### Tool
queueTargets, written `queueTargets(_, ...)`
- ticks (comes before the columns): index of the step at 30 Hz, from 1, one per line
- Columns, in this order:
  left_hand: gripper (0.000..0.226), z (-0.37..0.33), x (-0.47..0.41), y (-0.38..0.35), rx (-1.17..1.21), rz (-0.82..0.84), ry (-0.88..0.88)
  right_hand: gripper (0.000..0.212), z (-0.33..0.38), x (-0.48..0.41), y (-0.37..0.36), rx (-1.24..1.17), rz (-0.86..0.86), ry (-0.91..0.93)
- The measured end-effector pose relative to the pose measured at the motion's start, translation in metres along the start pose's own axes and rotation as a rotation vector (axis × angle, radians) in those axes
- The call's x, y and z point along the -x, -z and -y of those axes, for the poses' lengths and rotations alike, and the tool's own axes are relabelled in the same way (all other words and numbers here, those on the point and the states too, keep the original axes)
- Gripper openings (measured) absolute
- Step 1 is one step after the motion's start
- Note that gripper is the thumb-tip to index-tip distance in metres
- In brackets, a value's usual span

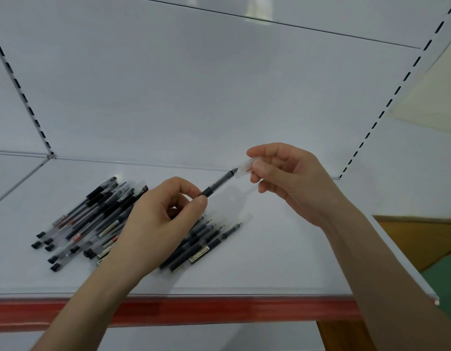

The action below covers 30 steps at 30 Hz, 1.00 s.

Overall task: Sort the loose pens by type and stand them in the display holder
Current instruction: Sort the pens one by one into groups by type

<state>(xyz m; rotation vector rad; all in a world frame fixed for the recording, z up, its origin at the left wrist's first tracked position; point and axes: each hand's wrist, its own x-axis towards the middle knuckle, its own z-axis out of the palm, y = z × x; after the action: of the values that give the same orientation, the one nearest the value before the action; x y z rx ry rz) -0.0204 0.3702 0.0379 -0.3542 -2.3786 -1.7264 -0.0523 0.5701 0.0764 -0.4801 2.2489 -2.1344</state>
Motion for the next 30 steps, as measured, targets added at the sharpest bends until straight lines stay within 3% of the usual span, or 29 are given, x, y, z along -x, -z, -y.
queueTargets(3, 0.007, -0.001, 0.000, -0.003, -0.036, -0.003, -0.020, 0.020, -0.001, -0.001, -0.003, 0.025, -0.013, 0.026)
queueTargets(9, 0.008, 0.003, 0.002, -0.011, -0.107, -0.055, -0.083, 0.015, -0.017, 0.002, -0.023, 0.097, -0.233, 0.115)
queueTargets(14, 0.011, 0.012, 0.008, -0.012, -0.124, -0.064, -0.042, 0.020, -0.039, 0.010, -0.034, 0.149, -0.284, 0.098)
queueTargets(18, 0.011, 0.020, 0.014, -0.015, -0.207, -0.043, 0.006, 0.017, -0.045, 0.009, -0.031, 0.135, -0.238, -0.003)
queueTargets(22, 0.016, 0.033, 0.021, -0.015, -0.516, -0.005, -0.030, 0.012, -0.061, 0.011, -0.023, 0.445, -0.137, -0.178)
queueTargets(26, 0.021, 0.051, 0.027, -0.014, -0.790, 0.052, -0.097, 0.028, -0.070, 0.024, -0.013, 0.787, -0.020, -0.296)
queueTargets(30, 0.032, 0.055, 0.030, -0.009, -0.874, 0.050, -0.106, 0.055, -0.073, 0.029, -0.025, 0.900, 0.076, -0.321)
